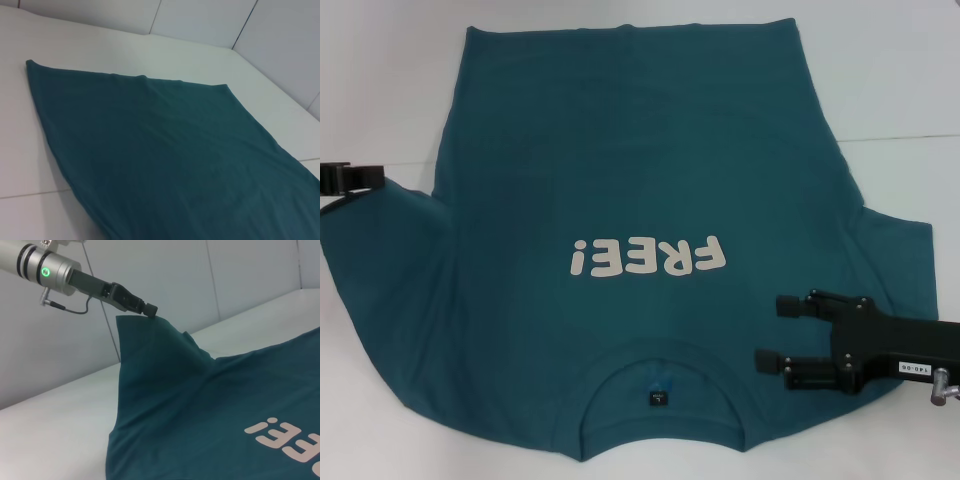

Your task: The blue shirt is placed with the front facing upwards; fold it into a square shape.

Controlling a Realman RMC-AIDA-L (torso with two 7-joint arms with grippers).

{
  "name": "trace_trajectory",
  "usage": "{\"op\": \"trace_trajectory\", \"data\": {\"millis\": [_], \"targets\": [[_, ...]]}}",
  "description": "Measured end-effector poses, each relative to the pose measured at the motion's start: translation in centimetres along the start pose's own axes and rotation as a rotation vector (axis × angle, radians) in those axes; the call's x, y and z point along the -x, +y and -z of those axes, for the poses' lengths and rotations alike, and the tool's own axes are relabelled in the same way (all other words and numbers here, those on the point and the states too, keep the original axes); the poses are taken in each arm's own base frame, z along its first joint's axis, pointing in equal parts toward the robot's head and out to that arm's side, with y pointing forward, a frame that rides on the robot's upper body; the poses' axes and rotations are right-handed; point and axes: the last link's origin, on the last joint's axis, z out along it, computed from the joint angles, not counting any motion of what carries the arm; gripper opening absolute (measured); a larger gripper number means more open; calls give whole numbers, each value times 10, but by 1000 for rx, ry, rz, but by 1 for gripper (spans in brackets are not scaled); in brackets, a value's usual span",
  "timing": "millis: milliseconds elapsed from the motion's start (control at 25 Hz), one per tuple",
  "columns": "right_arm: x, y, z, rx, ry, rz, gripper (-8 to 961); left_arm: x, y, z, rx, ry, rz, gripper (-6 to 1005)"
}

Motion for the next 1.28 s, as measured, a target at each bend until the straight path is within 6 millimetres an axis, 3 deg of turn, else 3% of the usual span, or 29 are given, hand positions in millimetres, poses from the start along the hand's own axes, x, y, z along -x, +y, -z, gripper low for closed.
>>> {"op": "trace_trajectory", "data": {"millis": [520,880,1280], "targets": [[-1,2,0,7,0,-3,941,6,20,-11,48,1,36,31],[-3,2,0,8,6,-8,941,30,46,-53,94,-5,109,37],[-4,2,-1,7,11,-11,941,71,73,-121,111,-76,128,45]]}}
